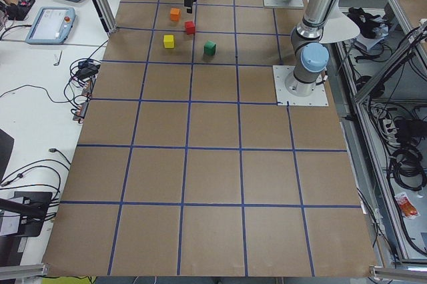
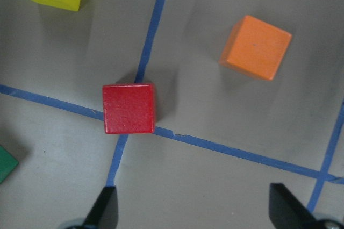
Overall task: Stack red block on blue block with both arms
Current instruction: 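Reach the right gripper to the red cube and grasp it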
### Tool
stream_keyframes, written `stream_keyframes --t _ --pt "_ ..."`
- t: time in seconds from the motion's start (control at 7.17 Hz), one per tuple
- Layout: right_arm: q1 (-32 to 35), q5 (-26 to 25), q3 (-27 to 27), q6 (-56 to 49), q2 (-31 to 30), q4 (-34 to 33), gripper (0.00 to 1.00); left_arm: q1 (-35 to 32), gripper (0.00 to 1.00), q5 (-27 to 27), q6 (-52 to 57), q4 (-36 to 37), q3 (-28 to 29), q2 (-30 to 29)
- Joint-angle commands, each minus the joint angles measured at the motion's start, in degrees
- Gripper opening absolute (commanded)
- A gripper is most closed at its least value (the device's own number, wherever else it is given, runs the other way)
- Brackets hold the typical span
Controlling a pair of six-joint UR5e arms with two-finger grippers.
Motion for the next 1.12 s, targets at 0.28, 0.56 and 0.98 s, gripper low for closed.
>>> stream_keyframes --t 0.28,0.56,0.98 --pt "3.4 2.1 -0.5 0.1 6.3 -3.7 1.00 -0.3 1.00 0.3 -0.2 -0.7 -1.3 0.8" --pt "3.4 2.0 -3.7 -0.1 9.8 -4.4 1.00 -0.3 1.00 0.4 -0.2 -0.4 -2.4 1.4" --pt "3.4 1.9 -5.0 -0.4 12.4 -4.3 1.00 -0.3 1.00 0.5 -0.2 0.1 -2.3 1.5"
